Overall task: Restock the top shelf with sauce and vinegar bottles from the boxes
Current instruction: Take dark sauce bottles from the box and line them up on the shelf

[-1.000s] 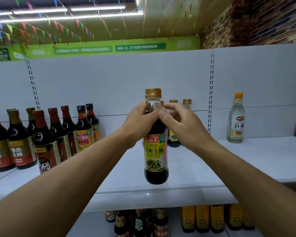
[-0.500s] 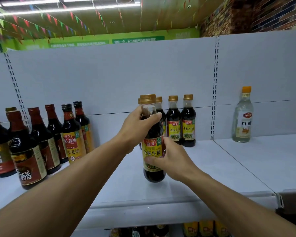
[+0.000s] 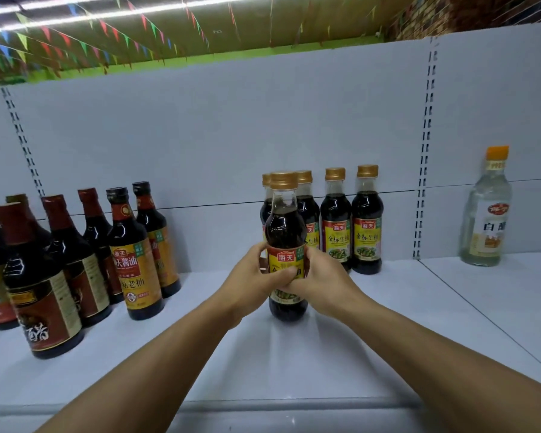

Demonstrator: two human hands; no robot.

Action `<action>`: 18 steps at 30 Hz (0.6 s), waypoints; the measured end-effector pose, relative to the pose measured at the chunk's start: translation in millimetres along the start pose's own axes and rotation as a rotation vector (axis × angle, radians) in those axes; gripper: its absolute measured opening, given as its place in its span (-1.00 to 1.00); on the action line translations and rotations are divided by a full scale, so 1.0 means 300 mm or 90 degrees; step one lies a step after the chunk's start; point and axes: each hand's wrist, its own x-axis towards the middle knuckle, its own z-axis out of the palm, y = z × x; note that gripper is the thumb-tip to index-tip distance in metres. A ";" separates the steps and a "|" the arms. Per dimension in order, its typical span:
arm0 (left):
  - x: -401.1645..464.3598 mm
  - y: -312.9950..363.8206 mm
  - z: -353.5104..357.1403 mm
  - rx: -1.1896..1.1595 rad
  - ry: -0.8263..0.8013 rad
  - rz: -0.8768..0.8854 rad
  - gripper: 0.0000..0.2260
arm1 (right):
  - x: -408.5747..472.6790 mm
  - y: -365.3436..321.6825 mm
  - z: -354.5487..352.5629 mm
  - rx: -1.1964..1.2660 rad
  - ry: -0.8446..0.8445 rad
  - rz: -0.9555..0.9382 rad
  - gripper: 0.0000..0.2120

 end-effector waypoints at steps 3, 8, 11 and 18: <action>0.015 -0.042 -0.002 0.005 0.000 -0.025 -0.82 | 0.051 0.020 0.019 -0.013 -0.009 0.001 -0.53; 0.054 -0.077 -0.005 0.020 0.022 -0.038 -0.87 | 0.103 0.052 0.043 -0.029 -0.027 0.003 -0.53; 0.080 -0.100 -0.009 0.024 0.036 -0.043 -0.82 | 0.127 0.067 0.050 -0.025 -0.034 0.007 -0.53; 0.144 -0.130 -0.015 0.041 0.085 -0.059 -0.74 | 0.175 0.077 0.050 -0.023 -0.050 0.007 -0.51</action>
